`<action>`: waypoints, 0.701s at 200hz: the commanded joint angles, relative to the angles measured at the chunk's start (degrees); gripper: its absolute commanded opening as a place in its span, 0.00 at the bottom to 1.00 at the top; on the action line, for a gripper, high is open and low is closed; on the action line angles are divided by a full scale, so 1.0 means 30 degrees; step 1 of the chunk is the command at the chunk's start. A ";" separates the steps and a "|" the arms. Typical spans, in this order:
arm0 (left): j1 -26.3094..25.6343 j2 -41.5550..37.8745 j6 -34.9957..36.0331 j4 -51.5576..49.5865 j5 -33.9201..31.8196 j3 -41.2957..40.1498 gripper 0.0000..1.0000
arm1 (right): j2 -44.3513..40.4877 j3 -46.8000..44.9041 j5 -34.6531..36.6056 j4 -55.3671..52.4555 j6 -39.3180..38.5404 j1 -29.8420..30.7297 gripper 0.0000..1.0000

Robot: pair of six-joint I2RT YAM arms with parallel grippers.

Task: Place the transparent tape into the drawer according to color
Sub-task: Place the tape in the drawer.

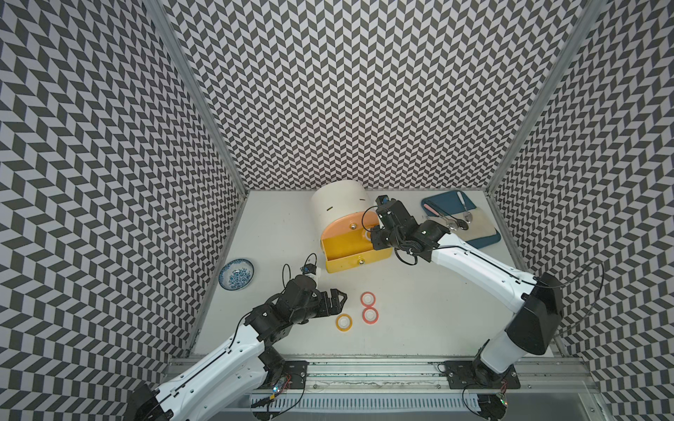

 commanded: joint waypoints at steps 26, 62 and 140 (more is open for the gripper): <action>-0.0265 0.0395 -0.0200 -0.0021 -0.0524 -0.0040 0.99 | 0.0537 0.0657 -0.0298 0.0648 -0.0508 -0.0051 0.43; -0.0575 0.0907 -0.0171 -0.0071 -0.0712 -0.0001 0.99 | 0.0320 0.0745 -0.0351 0.0619 -0.0632 -0.0055 0.61; -0.2759 0.2285 -0.0390 -0.0954 -0.2187 0.0780 0.98 | -0.2016 -0.1134 -0.3102 0.0410 -0.0552 -0.0051 0.93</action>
